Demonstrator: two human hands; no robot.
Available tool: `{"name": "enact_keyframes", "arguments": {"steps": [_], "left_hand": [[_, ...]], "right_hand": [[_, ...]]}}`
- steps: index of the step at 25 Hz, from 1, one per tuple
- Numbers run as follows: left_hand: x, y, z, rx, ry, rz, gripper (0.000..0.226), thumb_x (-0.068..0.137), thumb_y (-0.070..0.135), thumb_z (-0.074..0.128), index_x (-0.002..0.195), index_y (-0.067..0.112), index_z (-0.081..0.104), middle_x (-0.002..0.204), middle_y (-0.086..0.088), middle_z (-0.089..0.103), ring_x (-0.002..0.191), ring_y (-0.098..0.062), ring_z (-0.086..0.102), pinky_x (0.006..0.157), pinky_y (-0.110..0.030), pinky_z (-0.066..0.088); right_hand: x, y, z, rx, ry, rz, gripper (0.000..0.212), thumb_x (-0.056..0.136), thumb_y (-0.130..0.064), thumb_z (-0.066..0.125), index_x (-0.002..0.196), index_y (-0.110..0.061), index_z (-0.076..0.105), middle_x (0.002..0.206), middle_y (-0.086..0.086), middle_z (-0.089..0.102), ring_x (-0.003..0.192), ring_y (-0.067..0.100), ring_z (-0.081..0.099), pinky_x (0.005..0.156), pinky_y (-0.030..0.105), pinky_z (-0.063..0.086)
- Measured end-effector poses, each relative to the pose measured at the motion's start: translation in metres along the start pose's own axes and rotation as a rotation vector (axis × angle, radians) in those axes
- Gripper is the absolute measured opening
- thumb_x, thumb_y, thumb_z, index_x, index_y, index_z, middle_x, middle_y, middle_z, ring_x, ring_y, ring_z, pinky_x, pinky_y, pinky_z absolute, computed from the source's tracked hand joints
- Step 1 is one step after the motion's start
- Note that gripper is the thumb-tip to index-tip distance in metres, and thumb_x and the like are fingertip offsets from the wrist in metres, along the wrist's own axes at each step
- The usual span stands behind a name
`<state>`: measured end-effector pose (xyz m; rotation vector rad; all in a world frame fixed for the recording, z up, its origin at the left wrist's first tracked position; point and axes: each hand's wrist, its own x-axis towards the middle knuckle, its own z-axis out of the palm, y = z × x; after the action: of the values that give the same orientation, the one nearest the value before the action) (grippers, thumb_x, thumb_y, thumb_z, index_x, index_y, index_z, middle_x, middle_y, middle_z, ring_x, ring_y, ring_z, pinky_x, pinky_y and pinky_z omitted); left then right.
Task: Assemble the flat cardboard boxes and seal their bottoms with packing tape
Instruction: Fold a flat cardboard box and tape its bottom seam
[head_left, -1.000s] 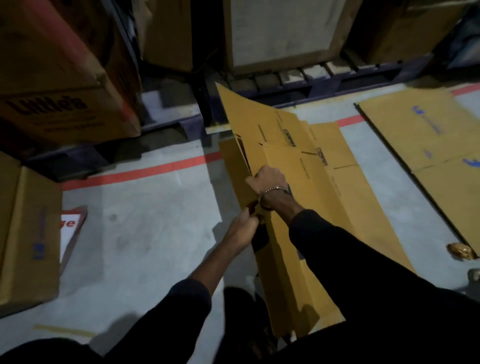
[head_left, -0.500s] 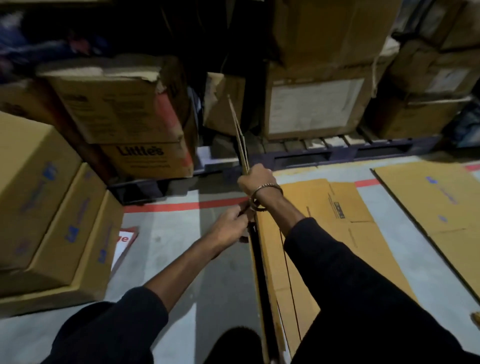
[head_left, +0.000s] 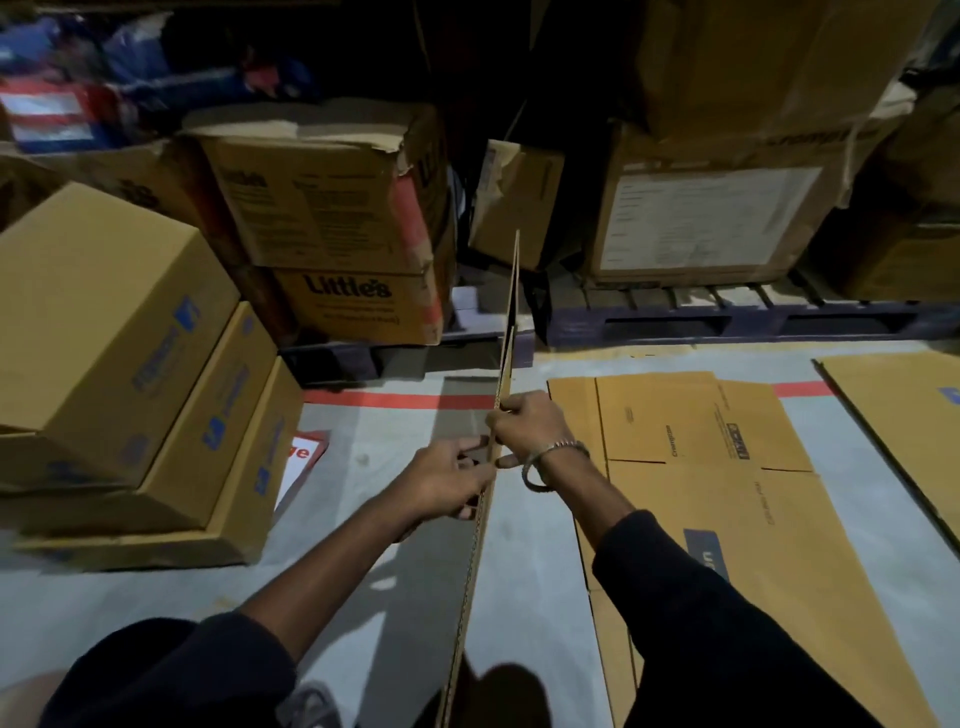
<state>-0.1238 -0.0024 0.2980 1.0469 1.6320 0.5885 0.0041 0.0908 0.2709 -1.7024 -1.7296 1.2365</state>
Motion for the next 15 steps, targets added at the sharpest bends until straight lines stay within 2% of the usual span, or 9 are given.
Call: {"name": "enact_keyframes", "arguments": {"steps": [1, 3, 5, 6, 8, 10, 12, 13, 15], "left_hand": [[0.001, -0.005, -0.006, -0.06, -0.023, -0.033, 0.05, 0.096, 0.021, 0.067, 0.143, 0.032, 0.057, 0.111, -0.008, 0.076, 0.088, -0.016, 0.074, 0.075, -0.036, 0.065], [0.0, -0.009, -0.022, -0.118, -0.067, -0.044, 0.054, 0.097, 0.017, 0.068, 0.146, 0.036, 0.055, 0.118, -0.004, 0.075, 0.101, -0.016, 0.074, 0.081, -0.035, 0.064], [-0.005, -0.012, -0.031, -0.136, -0.132, -0.053, 0.053, 0.097, 0.016, 0.069, 0.144, 0.037, 0.056, 0.12, -0.003, 0.076, 0.108, -0.018, 0.074, 0.086, -0.036, 0.064], [-0.006, -0.012, -0.032, -0.138, -0.159, -0.039, 0.05, 0.098, 0.016, 0.069, 0.143, 0.035, 0.057, 0.119, -0.004, 0.076, 0.108, -0.019, 0.074, 0.086, -0.036, 0.063], [-0.01, -0.013, -0.035, -0.138, -0.112, -0.021, 0.045, 0.098, 0.017, 0.069, 0.14, 0.03, 0.059, 0.112, -0.006, 0.079, 0.104, -0.02, 0.076, 0.084, -0.037, 0.064], [-0.011, -0.013, -0.042, -0.067, 0.038, 0.028, 0.042, 0.098, 0.015, 0.067, 0.138, 0.026, 0.061, 0.099, -0.006, 0.079, 0.09, -0.022, 0.078, 0.079, -0.038, 0.066], [-0.011, -0.019, -0.051, 0.239, 0.223, 0.127, 0.044, 0.096, 0.015, 0.064, 0.138, 0.027, 0.057, 0.087, 0.0, 0.073, 0.071, -0.016, 0.074, 0.064, -0.03, 0.063], [-0.013, -0.023, -0.052, 0.426, 0.295, 0.18, 0.048, 0.097, 0.017, 0.064, 0.142, 0.027, 0.053, 0.085, 0.003, 0.069, 0.064, -0.011, 0.069, 0.058, -0.023, 0.057], [-0.014, -0.029, -0.05, 0.582, 0.359, 0.241, 0.047, 0.101, 0.022, 0.061, 0.146, 0.024, 0.051, 0.089, 0.002, 0.068, 0.059, -0.002, 0.06, 0.053, -0.012, 0.043]], "right_hand": [[-0.001, 0.008, 0.003, 0.036, -0.032, -0.03, 0.024, 0.089, -0.037, 0.073, 0.1, -0.016, 0.079, 0.086, 0.003, 0.074, 0.086, 0.026, 0.073, 0.073, 0.051, 0.064], [-0.002, 0.019, 0.002, 0.028, -0.085, -0.088, 0.06, 0.083, -0.067, 0.07, 0.128, -0.027, 0.071, 0.107, -0.002, 0.075, 0.1, 0.019, 0.071, 0.083, 0.048, 0.063], [-0.003, 0.026, -0.001, 0.024, -0.09, -0.094, 0.088, 0.069, -0.087, 0.066, 0.139, -0.034, 0.062, 0.122, 0.003, 0.074, 0.108, 0.018, 0.07, 0.087, 0.049, 0.063], [-0.004, 0.028, -0.002, 0.061, -0.082, -0.084, 0.093, 0.065, -0.089, 0.066, 0.14, -0.036, 0.06, 0.124, 0.005, 0.073, 0.108, 0.019, 0.071, 0.086, 0.049, 0.063], [-0.011, 0.028, -0.006, 0.116, -0.085, -0.07, 0.088, 0.069, -0.081, 0.07, 0.143, -0.036, 0.057, 0.123, 0.005, 0.072, 0.105, 0.021, 0.071, 0.076, 0.047, 0.065], [-0.015, 0.029, -0.013, 0.098, -0.076, -0.087, 0.075, 0.081, -0.071, 0.072, 0.144, -0.034, 0.056, 0.12, 0.002, 0.071, 0.1, 0.021, 0.072, 0.066, 0.042, 0.066], [-0.017, 0.03, -0.016, 0.036, -0.047, -0.059, 0.056, 0.09, -0.057, 0.07, 0.138, -0.03, 0.061, 0.111, 0.0, 0.075, 0.091, 0.019, 0.073, 0.065, 0.038, 0.065], [-0.019, 0.029, -0.016, -0.052, 0.0, -0.057, 0.047, 0.092, -0.049, 0.067, 0.133, -0.027, 0.063, 0.101, 0.0, 0.077, 0.084, 0.017, 0.073, 0.069, 0.036, 0.065], [-0.021, 0.029, -0.014, -0.205, 0.054, -0.059, 0.043, 0.093, -0.041, 0.066, 0.131, -0.022, 0.061, 0.085, 0.0, 0.076, 0.073, 0.016, 0.072, 0.07, 0.035, 0.064]]}}
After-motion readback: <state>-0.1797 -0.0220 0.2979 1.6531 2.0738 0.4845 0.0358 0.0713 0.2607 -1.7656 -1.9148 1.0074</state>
